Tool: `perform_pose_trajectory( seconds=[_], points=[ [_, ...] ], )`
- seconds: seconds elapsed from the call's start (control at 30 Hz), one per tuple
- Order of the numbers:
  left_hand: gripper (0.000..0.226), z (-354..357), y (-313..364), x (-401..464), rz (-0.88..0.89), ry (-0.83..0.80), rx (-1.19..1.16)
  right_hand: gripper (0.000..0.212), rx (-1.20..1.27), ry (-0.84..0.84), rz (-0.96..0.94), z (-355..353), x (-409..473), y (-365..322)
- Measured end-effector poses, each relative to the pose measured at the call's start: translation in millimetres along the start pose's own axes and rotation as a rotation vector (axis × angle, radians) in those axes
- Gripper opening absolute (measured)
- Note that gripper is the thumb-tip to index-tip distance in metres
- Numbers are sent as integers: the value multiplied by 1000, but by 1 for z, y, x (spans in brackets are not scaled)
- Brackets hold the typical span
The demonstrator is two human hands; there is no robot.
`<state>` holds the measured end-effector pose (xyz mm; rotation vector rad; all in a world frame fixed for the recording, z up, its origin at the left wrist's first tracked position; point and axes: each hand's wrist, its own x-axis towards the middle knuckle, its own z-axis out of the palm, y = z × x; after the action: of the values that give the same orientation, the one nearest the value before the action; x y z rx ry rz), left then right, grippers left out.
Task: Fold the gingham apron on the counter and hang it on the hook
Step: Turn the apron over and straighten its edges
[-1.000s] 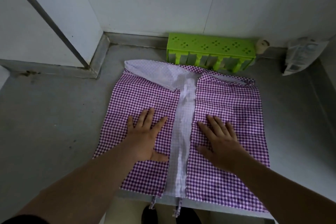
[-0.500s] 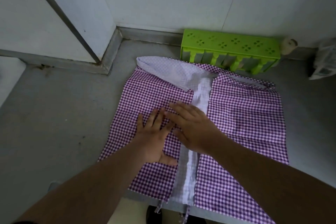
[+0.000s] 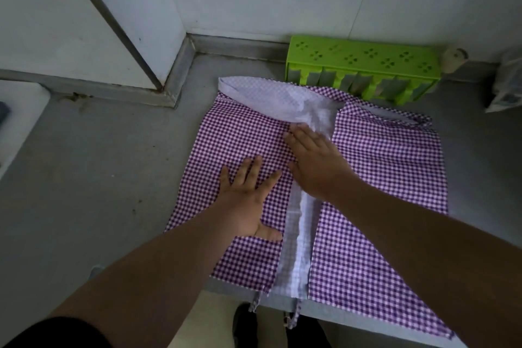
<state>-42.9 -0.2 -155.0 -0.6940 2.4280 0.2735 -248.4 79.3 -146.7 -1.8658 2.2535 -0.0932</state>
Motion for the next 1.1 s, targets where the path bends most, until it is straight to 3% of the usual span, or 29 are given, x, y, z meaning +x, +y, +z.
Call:
perform_pose_trajectory(
  seconds=[0.13, 0.23, 0.33, 0.47, 0.53, 0.7, 0.83, 1.1],
  points=[
    [120, -1, 0, -24, 95, 220, 29, 56, 52, 113, -12, -5, -87, -25],
    [95, 10, -10, -51, 197, 274, 7, 43, 44, 23, 136, 3, -150, -29],
    [79, 24, -23, -85, 279, 286, 84, 52, 22, -93, 228, 12, -208, -33],
    [84, 37, -32, -118, 204, 116, 85, 80, 6, -261, 312, 15, -254, -36],
    [92, 44, -32, -132, 147, 20, 70, 83, 40, -290, 334, 12, -270, -44],
    [79, 54, -23, -143, 71, -61, 46, 77, 105, -309, 423, 16, -283, -60],
    [88, 55, -16, -151, 48, -73, 116, 77, 82, -308, 429, 21, -289, -77],
    [82, 59, -17, -166, 71, -168, 202, 47, 53, -248, 452, 19, -303, -87]
  ],
)
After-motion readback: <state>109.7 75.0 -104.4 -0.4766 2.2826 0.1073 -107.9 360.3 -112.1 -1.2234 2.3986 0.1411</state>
